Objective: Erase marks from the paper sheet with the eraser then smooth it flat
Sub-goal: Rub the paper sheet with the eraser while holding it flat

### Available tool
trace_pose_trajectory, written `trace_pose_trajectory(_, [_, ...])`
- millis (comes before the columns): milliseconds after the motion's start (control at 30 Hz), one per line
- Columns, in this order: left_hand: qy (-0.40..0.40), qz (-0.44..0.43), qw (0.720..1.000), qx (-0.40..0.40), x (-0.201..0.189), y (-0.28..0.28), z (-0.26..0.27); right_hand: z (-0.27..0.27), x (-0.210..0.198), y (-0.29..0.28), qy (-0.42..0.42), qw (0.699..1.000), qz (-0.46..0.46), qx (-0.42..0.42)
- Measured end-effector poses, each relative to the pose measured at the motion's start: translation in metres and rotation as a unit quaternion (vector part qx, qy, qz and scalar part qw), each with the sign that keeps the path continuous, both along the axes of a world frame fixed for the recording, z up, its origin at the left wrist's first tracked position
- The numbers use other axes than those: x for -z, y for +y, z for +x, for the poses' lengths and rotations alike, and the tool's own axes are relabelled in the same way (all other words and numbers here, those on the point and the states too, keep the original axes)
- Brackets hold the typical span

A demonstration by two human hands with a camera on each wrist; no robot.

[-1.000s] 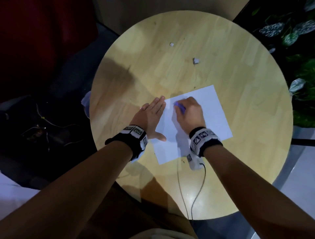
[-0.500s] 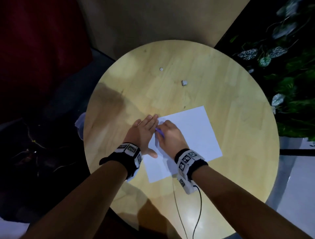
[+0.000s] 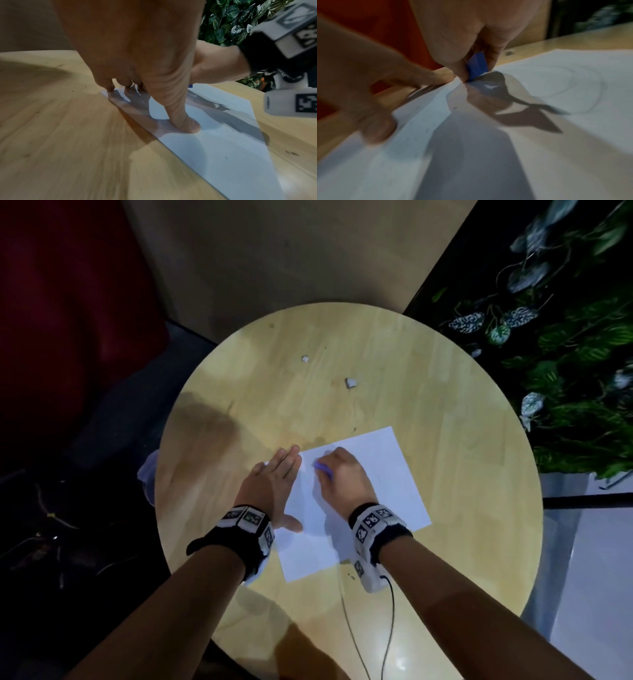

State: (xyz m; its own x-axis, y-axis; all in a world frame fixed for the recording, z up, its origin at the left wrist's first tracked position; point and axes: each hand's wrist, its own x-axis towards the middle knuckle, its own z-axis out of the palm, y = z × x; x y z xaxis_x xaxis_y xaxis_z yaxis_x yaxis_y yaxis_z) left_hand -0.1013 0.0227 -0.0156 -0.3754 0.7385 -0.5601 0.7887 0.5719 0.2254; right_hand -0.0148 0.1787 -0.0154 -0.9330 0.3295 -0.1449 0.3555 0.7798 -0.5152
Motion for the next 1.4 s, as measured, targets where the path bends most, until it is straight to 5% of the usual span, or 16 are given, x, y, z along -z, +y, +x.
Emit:
trace_pose_trajectory(67, [-0.002, 0.000, 1.000, 0.002, 0.000, 0.000, -0.001, 0.002, 0.004, -0.001, 0.019, 0.998, -0.007, 0.054])
trace_pose_trajectory(233, [0.009, 0.008, 1.000, 0.003, 0.001, -0.001, 0.001, 0.019, -0.008, -0.026, -0.016, 0.991, -0.042, -0.129])
trace_pose_trajectory(400, [0.011, 0.012, 1.000, 0.002, 0.003, -0.001, 0.002, 0.006, 0.008, -0.005, 0.032, 0.998, -0.009, 0.059])
trace_pose_trajectory(600, [0.017, 0.018, 1.000, -0.001, 0.002, -0.001, 0.002, 0.026, -0.002, -0.033, 0.010, 0.990, -0.045, -0.131])
trace_pose_trajectory(767, [0.006, 0.011, 1.000, 0.000, 0.002, -0.001, 0.002, 0.010, 0.010, -0.004, 0.043, 0.998, -0.007, 0.042])
trace_pose_trajectory(967, [0.002, 0.020, 1.000, -0.013, 0.002, -0.001, 0.002, 0.039, -0.009, -0.029, 0.020, 0.985, -0.028, -0.167])
trace_pose_trajectory(1133, [-0.001, 0.014, 1.000, -0.009, 0.005, -0.002, 0.001, 0.003, 0.005, 0.004, 0.044, 0.998, 0.021, 0.044])
trace_pose_trajectory(1300, [0.022, 0.026, 0.999, -0.008, 0.009, -0.002, 0.002, 0.045, -0.007, -0.044, 0.022, 0.981, -0.029, -0.188])
trace_pose_trajectory(1400, [0.006, 0.029, 1.000, -0.007, 0.010, -0.004, 0.000, 0.015, -0.006, -0.016, 0.027, 0.992, 0.006, -0.124])
